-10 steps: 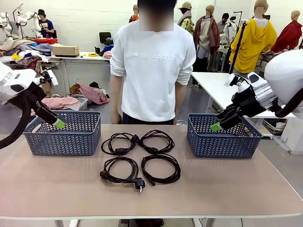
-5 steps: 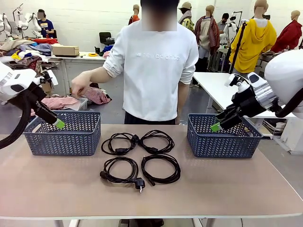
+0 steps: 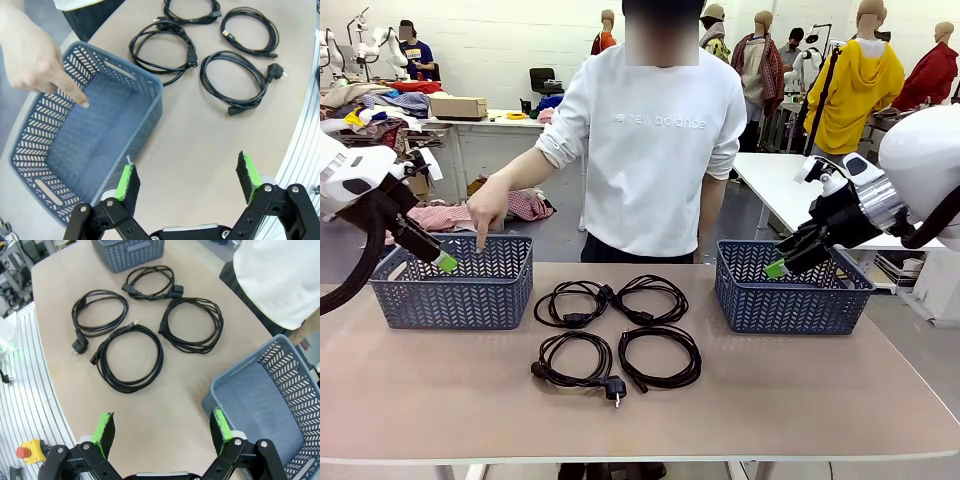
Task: Organize the cables according to human instructions.
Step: Pick up a bundle of cables and place it in the basket indicated by the human.
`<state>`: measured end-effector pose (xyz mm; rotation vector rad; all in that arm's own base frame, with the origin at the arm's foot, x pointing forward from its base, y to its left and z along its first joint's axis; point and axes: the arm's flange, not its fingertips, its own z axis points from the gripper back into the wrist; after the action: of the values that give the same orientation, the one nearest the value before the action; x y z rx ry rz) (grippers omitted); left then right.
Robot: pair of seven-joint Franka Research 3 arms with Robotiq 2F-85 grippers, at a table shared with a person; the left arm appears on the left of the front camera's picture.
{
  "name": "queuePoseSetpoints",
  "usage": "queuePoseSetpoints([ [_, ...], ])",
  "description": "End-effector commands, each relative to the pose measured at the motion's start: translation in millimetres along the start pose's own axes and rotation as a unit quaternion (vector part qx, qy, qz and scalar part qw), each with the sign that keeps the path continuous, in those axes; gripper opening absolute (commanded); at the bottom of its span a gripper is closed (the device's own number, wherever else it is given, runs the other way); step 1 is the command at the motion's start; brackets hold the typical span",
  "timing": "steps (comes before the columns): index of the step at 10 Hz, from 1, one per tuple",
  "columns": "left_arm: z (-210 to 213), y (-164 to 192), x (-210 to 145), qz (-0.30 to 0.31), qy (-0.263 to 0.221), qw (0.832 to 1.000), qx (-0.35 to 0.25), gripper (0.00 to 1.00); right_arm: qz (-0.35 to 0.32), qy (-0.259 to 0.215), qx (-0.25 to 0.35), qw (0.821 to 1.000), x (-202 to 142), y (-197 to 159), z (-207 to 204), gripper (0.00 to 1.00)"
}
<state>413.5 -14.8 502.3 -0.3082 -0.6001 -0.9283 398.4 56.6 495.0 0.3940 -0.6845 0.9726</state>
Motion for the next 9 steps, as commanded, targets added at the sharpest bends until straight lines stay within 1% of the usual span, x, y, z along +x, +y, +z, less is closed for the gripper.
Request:
queuePoseSetpoints([
  [1,2,1,-1,0.001,-0.011,1.000,-0.008,1.00,0.004,-0.014,0.005,1.000,1,-3,-2,1.00],
  [6,2,1,-1,0.001,-0.011,1.000,-0.008,1.00,0.004,-0.014,0.005,1.000,1,-3,-2,1.00],
  [7,0,0,0,0.000,0.000,1.000,0.000,1.00,0.004,-0.014,0.005,1.000,1,-3,-2,1.00],
  [9,-15,-10,25,-0.067,0.038,0.997,0.002,1.00,0.004,-0.014,0.005,1.000,1,-3,-2,1.00],
])
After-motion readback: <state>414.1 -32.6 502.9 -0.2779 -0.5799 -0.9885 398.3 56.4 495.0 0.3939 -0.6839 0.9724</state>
